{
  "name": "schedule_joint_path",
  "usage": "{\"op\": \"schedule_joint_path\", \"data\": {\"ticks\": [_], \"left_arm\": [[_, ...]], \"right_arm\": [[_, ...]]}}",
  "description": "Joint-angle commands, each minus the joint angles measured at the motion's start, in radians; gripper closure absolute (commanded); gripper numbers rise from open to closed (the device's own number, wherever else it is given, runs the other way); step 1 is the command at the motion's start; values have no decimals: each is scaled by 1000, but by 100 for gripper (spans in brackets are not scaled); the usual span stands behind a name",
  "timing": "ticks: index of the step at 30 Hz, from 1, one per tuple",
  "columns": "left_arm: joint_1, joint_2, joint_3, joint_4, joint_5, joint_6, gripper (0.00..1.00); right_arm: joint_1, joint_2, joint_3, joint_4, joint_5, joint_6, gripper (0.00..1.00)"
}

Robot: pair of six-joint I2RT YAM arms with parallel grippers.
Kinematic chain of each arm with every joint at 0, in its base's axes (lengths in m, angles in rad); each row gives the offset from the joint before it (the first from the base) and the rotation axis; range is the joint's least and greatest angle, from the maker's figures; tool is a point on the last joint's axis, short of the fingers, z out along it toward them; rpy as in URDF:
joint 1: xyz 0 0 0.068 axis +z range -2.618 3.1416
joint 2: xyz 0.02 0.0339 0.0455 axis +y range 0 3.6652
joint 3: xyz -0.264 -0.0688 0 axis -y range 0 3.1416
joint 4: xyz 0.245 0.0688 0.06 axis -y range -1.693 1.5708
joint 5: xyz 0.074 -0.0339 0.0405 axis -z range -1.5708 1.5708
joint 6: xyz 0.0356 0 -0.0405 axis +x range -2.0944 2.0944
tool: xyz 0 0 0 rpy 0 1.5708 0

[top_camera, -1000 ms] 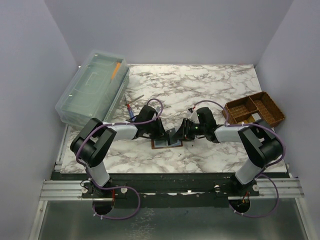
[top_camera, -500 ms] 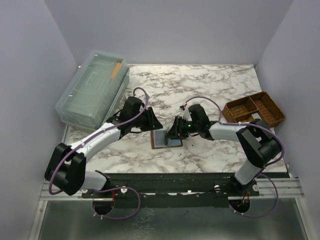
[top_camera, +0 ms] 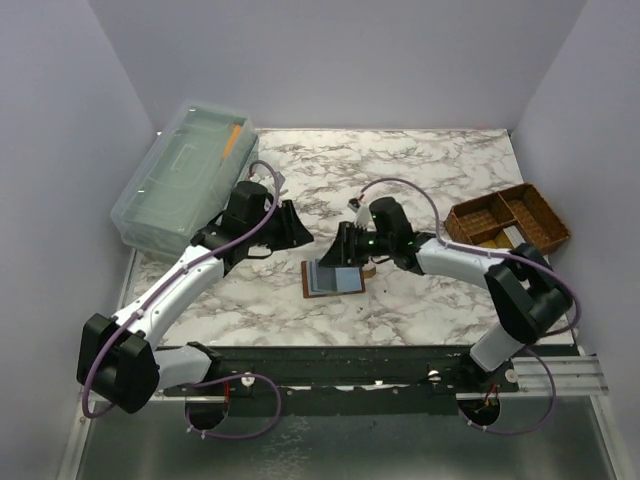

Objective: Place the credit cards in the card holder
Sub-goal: Turn over the card slot in the card holder.

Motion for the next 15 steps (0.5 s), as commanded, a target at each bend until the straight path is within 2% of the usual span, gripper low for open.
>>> {"op": "schedule_joint_path", "data": {"ticks": [1, 3, 6, 9, 15], "left_arm": [[3, 78, 35, -7, 119, 31, 57], [2, 125, 32, 15, 191, 17, 57], [2, 195, -12, 81, 263, -47, 61], [0, 259, -53, 141, 241, -84, 65], [0, 371, -116, 214, 164, -135, 71]], "right_arm": [[-91, -148, -12, -199, 123, -125, 51], [-122, -175, -8, -271, 148, -164, 50], [-134, -175, -18, -281, 131, -156, 56], [-133, -135, -65, -202, 51, -99, 62], [-129, 11, -156, 125, -120, 49, 78]]}}
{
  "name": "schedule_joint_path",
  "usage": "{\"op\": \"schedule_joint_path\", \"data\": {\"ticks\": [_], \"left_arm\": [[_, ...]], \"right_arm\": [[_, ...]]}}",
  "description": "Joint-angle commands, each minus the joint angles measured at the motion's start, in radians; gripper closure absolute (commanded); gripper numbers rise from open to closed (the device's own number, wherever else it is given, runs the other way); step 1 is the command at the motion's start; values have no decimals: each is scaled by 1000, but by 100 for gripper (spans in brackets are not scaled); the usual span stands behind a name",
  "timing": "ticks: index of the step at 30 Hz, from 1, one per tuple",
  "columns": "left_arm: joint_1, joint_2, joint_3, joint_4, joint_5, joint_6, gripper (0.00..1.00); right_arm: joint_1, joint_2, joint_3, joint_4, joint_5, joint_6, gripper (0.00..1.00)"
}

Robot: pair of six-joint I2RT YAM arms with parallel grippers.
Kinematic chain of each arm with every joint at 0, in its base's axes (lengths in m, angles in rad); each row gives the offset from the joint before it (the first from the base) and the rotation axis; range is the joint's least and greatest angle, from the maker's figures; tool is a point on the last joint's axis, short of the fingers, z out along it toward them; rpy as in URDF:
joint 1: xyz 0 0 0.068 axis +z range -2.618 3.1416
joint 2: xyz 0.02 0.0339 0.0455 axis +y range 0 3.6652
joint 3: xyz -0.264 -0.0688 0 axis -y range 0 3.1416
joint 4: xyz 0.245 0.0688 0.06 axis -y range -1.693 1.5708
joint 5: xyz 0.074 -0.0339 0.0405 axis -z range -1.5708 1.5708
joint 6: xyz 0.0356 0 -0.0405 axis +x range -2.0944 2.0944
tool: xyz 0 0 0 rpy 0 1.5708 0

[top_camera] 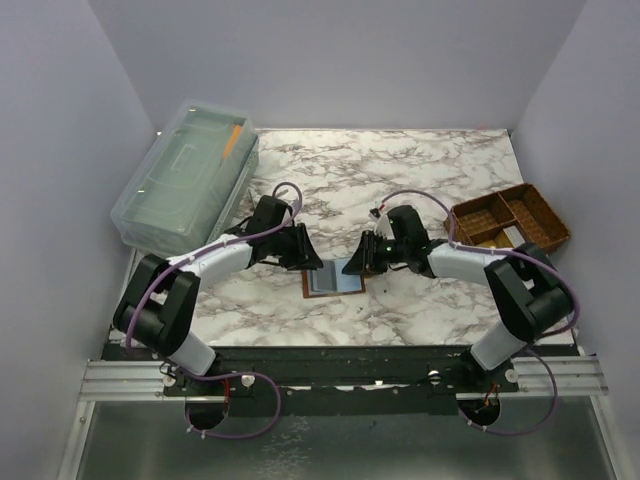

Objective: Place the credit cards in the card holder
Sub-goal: Turn over the card slot in the card holder.

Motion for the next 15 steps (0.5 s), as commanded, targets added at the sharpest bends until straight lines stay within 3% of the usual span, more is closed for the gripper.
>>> {"op": "schedule_joint_path", "data": {"ticks": [1, 4, 8, 12, 15], "left_arm": [[1, 64, -64, 91, -59, -59, 71], [2, 107, -89, 96, -110, -55, 71], [2, 149, -101, 98, -123, -58, 72], [2, 111, -111, 92, -131, -63, 71], [2, 56, -115, 80, -141, -64, 65]], "right_arm": [[15, 112, -51, 223, -142, 116, 79], [29, 159, -28, 233, -138, 120, 78], [32, 168, -19, 202, -87, 91, 67], [32, 179, 7, 145, -57, 55, 61], [32, 189, 28, 106, -27, 26, 59]]}}
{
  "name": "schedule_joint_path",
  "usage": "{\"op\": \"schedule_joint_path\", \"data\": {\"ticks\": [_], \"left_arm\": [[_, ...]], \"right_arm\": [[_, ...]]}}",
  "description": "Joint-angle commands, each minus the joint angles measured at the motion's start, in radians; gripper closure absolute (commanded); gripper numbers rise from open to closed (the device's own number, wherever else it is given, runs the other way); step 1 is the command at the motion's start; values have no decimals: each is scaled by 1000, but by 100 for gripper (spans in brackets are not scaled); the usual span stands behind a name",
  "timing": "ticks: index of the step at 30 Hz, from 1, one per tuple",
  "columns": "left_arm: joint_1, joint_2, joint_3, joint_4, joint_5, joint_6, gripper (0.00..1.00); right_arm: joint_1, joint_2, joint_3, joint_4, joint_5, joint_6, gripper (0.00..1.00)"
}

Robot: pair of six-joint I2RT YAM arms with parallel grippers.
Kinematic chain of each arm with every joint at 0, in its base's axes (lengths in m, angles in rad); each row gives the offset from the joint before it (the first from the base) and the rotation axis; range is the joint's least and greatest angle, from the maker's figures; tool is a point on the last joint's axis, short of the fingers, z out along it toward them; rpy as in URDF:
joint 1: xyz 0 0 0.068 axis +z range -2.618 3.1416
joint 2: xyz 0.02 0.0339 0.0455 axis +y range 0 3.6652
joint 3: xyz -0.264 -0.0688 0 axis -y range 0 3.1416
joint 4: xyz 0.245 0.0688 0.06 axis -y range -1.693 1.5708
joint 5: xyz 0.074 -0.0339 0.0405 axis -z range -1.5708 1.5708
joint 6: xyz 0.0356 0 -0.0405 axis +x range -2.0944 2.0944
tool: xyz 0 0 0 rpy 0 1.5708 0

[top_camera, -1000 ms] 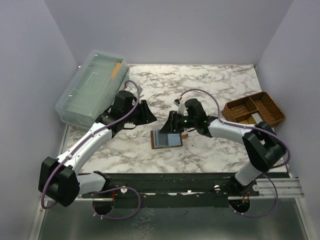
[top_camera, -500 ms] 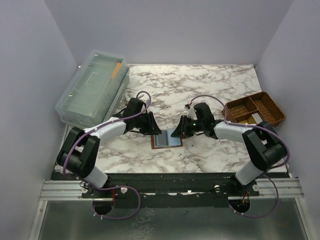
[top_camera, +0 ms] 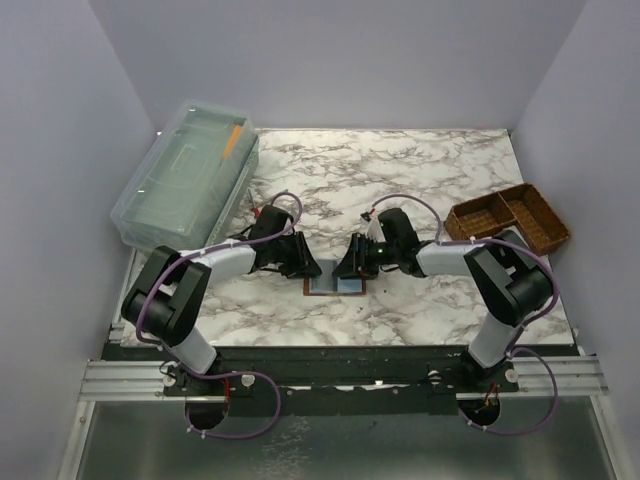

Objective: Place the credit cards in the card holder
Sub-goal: Turn over the card slot in the card holder.

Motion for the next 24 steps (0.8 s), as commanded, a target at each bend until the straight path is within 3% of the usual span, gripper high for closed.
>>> {"op": "schedule_joint_path", "data": {"ticks": [1, 7, 13, 19, 24], "left_arm": [[0, -67, -34, -36, -97, 9, 62], [3, -153, -11, -81, -131, 6, 54], [4, -52, 1, -67, -114, 6, 51], [3, -12, -41, 33, -55, -19, 60], [-2, -20, -57, 78, -27, -50, 66]], "right_arm": [[3, 26, 46, -65, 56, -56, 58], [3, 36, 59, -71, 57, -50, 57], [13, 71, 73, -41, 41, -12, 58], [43, 99, 95, -29, 61, 24, 59], [67, 143, 113, 65, -9, 84, 59]]}}
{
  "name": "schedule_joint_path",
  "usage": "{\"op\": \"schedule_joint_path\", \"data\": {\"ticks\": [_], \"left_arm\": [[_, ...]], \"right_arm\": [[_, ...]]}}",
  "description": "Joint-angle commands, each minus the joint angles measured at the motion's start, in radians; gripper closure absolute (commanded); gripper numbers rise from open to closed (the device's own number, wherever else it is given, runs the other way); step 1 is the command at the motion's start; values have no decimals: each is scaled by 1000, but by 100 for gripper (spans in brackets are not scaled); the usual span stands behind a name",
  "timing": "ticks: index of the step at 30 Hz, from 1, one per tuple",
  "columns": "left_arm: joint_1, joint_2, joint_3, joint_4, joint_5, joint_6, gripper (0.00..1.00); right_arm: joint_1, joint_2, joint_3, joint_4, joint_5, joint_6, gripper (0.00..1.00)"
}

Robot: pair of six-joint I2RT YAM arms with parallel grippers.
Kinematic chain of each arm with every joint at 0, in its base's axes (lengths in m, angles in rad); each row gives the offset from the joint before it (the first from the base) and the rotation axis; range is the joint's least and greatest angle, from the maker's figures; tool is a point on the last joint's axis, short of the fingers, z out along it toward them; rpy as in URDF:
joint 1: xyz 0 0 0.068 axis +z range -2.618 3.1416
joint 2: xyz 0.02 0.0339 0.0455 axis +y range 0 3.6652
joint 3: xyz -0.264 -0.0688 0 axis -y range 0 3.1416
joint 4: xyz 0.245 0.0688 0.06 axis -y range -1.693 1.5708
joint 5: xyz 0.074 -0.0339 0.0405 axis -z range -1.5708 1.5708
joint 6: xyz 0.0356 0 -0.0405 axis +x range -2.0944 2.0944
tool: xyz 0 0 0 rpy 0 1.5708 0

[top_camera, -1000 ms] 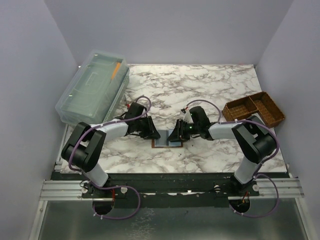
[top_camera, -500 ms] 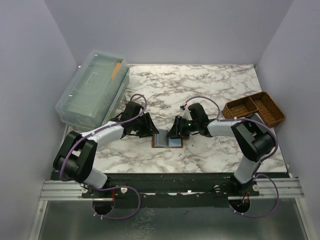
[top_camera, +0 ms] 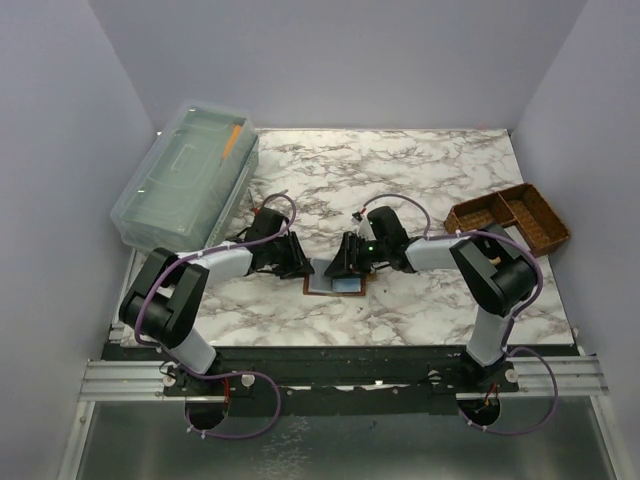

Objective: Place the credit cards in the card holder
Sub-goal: Turn over the card slot in the card holder, then pick up the credit card from the storage box.

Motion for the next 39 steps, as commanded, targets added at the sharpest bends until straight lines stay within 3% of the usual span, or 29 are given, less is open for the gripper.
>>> {"op": "schedule_joint_path", "data": {"ticks": [1, 3, 6, 14, 16, 18, 21, 26, 30, 35, 39], "left_arm": [[-12, -4, -23, 73, 63, -35, 66], [-19, -22, -27, 75, 61, -37, 65], [-19, -42, -27, 66, 51, -33, 61], [-1, -156, 15, -94, 8, 31, 48], [3, -197, 32, -131, 6, 46, 42], [4, -233, 55, -154, 9, 65, 28], [4, -266, 109, -170, 39, 98, 24], [-16, -227, 248, -174, 144, 153, 25], [-73, -183, 325, -192, 148, 232, 25], [-177, -173, 345, -209, 106, 290, 25], [-273, -208, 342, -256, -27, 362, 23]], "right_arm": [[28, 45, 11, 127, -52, 82, 59], [27, 27, -10, 183, -63, 104, 59], [28, -4, -2, 119, -38, 66, 59], [27, -231, 39, -306, 223, -171, 53], [26, -297, 52, -390, 288, -228, 49], [24, -353, 70, -490, 384, -283, 47], [-6, -408, 108, -609, 510, -353, 45], [-182, -458, 187, -775, 699, -498, 45], [-358, -451, 288, -893, 917, -646, 46], [-526, -466, 326, -897, 1087, -783, 46], [-623, -470, 271, -816, 1137, -896, 46]]}}
